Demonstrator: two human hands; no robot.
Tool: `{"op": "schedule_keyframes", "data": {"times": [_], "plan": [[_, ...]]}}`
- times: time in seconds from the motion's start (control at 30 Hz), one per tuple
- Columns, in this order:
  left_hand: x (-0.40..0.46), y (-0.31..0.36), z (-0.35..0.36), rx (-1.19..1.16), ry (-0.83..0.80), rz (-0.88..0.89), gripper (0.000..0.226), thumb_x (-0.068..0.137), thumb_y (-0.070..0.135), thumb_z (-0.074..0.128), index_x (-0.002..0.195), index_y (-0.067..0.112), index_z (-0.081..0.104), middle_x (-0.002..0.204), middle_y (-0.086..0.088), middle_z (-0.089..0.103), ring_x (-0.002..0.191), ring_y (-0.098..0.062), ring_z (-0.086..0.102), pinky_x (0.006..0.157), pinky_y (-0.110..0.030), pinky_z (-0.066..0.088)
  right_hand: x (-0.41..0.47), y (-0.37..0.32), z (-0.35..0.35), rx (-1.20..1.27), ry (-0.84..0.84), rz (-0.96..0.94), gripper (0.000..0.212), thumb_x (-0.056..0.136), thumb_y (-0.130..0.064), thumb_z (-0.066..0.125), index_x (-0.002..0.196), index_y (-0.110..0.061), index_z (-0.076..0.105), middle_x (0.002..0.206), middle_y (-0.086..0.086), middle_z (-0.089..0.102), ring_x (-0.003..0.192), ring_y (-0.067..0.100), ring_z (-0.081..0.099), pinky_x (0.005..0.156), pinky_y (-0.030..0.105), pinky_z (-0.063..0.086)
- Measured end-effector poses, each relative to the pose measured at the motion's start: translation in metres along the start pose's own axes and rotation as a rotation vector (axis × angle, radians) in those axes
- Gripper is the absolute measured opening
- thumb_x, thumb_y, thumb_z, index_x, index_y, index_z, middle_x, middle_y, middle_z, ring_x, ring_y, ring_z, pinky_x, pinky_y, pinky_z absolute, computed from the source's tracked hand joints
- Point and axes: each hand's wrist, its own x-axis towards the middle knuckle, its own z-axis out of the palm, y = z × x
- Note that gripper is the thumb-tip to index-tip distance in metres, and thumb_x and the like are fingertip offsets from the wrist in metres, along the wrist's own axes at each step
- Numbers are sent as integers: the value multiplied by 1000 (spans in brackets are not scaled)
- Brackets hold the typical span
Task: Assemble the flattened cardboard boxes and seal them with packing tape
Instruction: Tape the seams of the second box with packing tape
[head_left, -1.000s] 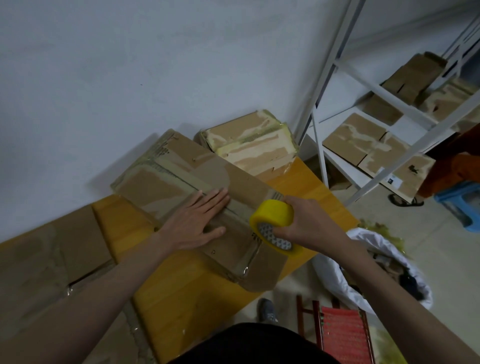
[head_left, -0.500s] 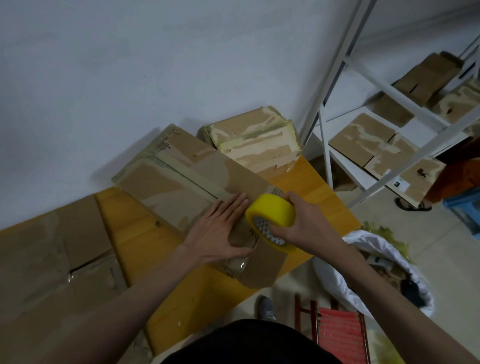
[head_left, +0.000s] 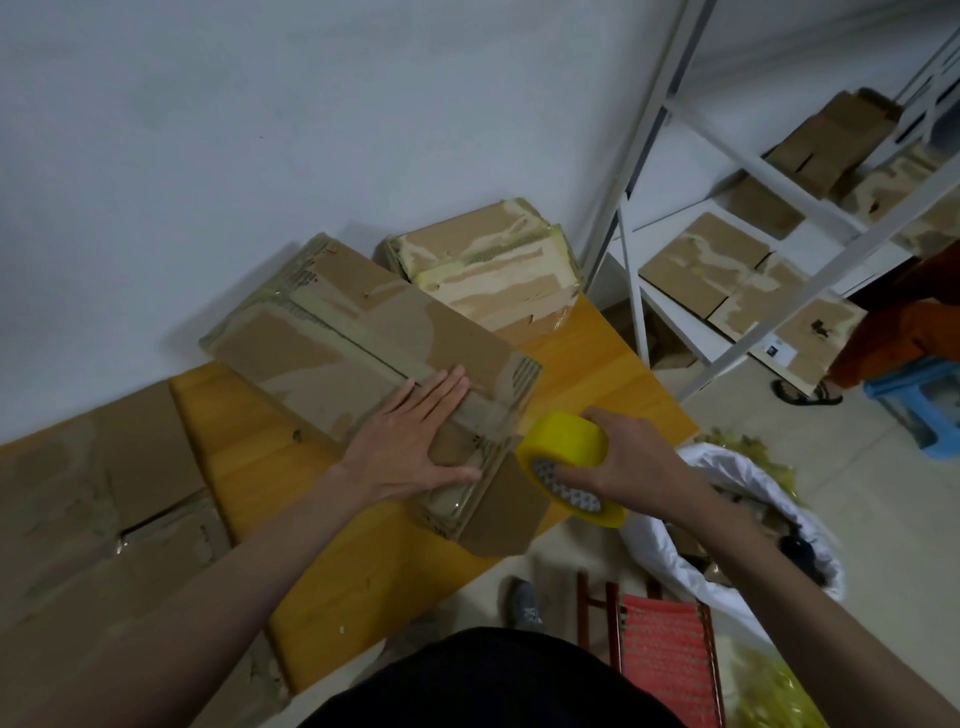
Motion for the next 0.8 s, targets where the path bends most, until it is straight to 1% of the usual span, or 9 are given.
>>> {"op": "schedule_keyframes", "data": {"times": [0.13, 0.23, 0.4, 0.47, 0.57, 0.6, 0.67, 0.73, 0.8], "plan": [[-2, 0, 0, 33, 0, 2, 110, 79, 94, 21, 155, 26, -19, 163, 12, -24, 149, -5, -22, 124, -44, 2, 2, 14, 16, 23, -19, 8, 65, 83, -47, 75, 134, -16, 51, 112, 7, 66, 91, 22, 63, 77, 44, 54], [-1, 1, 0, 41, -12, -5, 110, 79, 94, 20, 155, 26, -20, 162, 13, -25, 149, -5, -22, 125, -44, 2, 7, 24, 29, 38, -39, 10, 63, 83, -43, 76, 134, -17, 50, 109, 8, 65, 88, 23, 63, 73, 43, 54], [-9, 1, 0, 52, 8, -22, 107, 81, 92, 20, 155, 26, -19, 163, 12, -24, 149, -6, -21, 125, -44, 2, 24, 36, 50, 42, -109, -14, 67, 87, -34, 75, 141, -14, 41, 119, 12, 61, 96, 27, 62, 76, 43, 52], [-16, 0, 1, 51, 23, -57, 107, 81, 92, 19, 156, 25, -18, 163, 11, -23, 149, -6, -20, 125, -44, 3, 29, 39, 61, 60, -112, -48, 64, 88, -32, 74, 139, -13, 40, 116, 10, 59, 89, 21, 60, 70, 37, 50], [-29, -1, 4, 52, 46, -131, 106, 82, 91, 18, 157, 24, -14, 164, 11, -20, 150, -7, -19, 125, -44, 3, 38, 37, 76, 103, -108, -112, 57, 92, -32, 71, 135, -13, 41, 104, 0, 52, 73, 8, 51, 58, 24, 40], [-34, -2, 5, 42, 56, -163, 105, 82, 91, 17, 157, 24, -13, 164, 10, -19, 150, -7, -18, 125, -44, 3, 42, 35, 79, 110, -107, -132, 55, 92, -32, 70, 135, -13, 40, 104, -1, 51, 74, 10, 50, 57, 23, 38], [-42, -4, 7, 29, 59, -247, 105, 81, 92, 13, 157, 24, -14, 164, 10, -20, 150, -7, -19, 125, -43, 0, 51, 29, 82, 100, -106, -167, 54, 92, -29, 70, 135, -12, 41, 109, 2, 52, 85, 17, 52, 61, 22, 37], [-48, -6, 10, 23, 60, -340, 104, 80, 92, 8, 157, 25, -16, 163, 11, -22, 149, -6, -20, 125, -42, -1, 65, 22, 82, 71, -107, -196, 53, 92, -28, 70, 134, -11, 42, 119, 8, 54, 98, 26, 54, 72, 32, 41], [-51, -9, 11, 11, 76, -419, 103, 81, 91, 6, 157, 25, -15, 163, 10, -22, 149, -6, -20, 125, -42, -2, 81, 13, 82, 46, -104, -242, 51, 92, -26, 71, 133, -10, 44, 125, 11, 53, 108, 31, 53, 79, 37, 40]]}}
